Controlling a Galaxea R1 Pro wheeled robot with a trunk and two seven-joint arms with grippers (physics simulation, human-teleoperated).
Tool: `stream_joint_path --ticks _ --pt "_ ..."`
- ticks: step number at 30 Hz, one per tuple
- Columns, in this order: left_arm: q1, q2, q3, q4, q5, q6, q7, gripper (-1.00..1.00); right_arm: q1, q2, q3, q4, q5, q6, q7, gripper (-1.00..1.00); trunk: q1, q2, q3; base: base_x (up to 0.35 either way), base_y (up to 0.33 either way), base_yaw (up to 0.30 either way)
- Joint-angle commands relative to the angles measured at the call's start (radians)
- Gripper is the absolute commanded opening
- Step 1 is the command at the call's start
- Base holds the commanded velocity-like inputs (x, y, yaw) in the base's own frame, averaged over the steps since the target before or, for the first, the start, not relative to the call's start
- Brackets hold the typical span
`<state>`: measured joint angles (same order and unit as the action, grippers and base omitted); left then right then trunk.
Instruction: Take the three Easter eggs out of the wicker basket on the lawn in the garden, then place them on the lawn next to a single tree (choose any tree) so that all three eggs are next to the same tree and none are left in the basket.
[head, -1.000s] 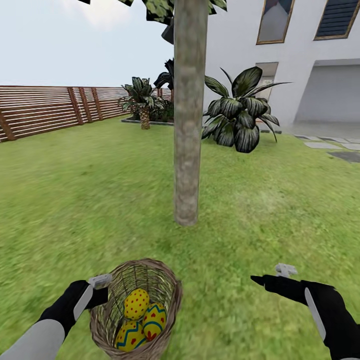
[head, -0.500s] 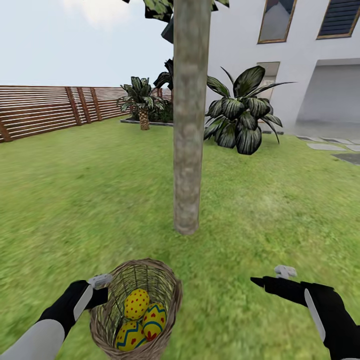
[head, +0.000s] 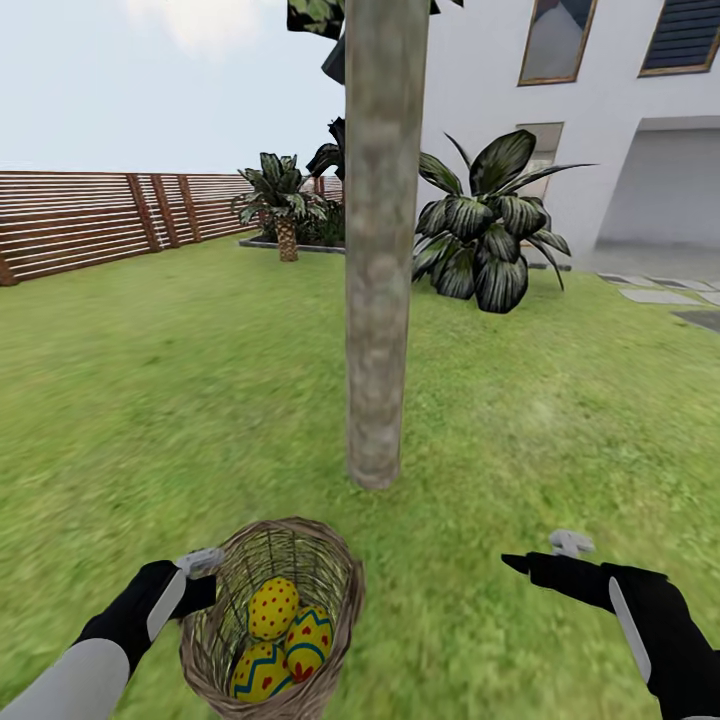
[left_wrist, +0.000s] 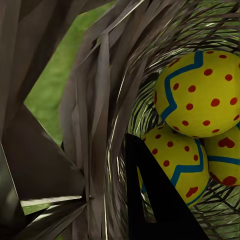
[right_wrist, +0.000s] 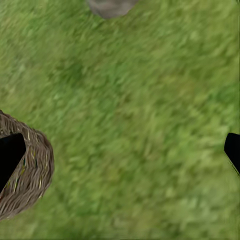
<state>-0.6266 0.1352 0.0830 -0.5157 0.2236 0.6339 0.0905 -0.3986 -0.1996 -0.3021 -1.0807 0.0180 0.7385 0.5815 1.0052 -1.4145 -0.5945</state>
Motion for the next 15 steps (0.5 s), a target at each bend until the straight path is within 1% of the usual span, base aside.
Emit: stream_joint_path --ticks 1,4,15 --pt "0.000 0.000 0.001 -0.002 0.017 0.004 0.008 -1.00 -0.001 0.000 -0.002 -0.001 0.011 0.006 0.005 1.00 0.001 -0.001 -0.001 0.342 0.000 0.000" --pt "0.000 0.000 0.001 -0.002 0.017 0.004 0.008 -1.00 -0.001 0.001 -0.003 -0.001 0.017 0.006 0.006 1.00 0.001 -0.001 -0.001 0.341 0.000 0.000" --pt "-0.001 0.000 0.001 -0.003 0.017 0.004 0.008 -1.00 -0.001 0.002 -0.003 0.000 0.017 0.006 0.006 1.00 0.001 -0.001 -0.001 0.341 0.000 0.000"
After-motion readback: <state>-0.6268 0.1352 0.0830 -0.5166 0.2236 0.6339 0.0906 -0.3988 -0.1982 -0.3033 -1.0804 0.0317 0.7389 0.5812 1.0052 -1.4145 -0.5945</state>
